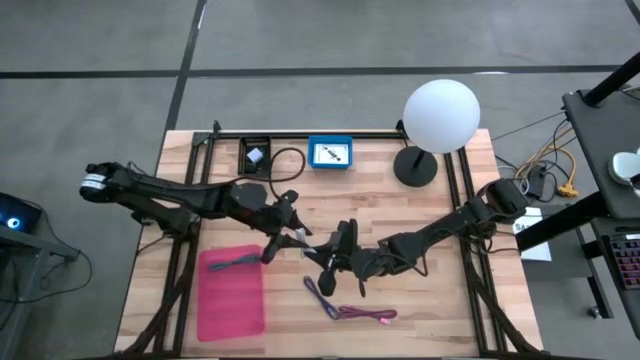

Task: Pick and place items into bin
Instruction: Put the white tied charger cable into the red bin

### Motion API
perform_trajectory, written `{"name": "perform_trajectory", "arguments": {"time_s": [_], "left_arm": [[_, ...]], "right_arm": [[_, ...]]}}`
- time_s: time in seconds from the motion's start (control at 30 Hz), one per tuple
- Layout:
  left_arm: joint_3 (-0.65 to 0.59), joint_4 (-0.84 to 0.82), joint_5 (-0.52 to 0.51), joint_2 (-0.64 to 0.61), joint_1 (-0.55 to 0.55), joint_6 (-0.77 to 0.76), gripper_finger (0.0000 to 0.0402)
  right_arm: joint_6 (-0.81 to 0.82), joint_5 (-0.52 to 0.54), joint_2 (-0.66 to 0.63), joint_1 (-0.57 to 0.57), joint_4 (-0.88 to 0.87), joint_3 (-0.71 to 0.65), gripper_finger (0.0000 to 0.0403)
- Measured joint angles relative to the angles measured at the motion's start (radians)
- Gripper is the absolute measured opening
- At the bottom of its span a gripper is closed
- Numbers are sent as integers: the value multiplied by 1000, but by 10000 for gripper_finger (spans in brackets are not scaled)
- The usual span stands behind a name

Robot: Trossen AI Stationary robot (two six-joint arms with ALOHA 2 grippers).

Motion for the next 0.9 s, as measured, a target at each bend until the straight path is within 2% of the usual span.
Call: {"name": "perform_trajectory", "arguments": {"time_s": [0.23, 0.37, 0.5, 0.67, 0.77, 0.9], "left_arm": [[0, -5, 3, -9, 0, 2, 56], [0, -16, 33, -11, -1, 2, 15], [0, -27, 48, -11, 0, 3, 16], [1, -123, 54, -24, 1, -16, 16], [3, -235, 54, -26, 1, -97, 16], [36, -486, 55, -28, 0, -188, 17]], "right_arm": [[0, -1, 0, -1, 1, 0, 13], [2, -44, 0, -3, 0, 0, 13], [27, -64, 0, -4, -40, 2, 28], [68, -229, 2, -3, -171, 1, 66], [110, -283, 2, -4, -265, 1, 83], [164, -293, 2, -8, -380, -1, 95]]}}
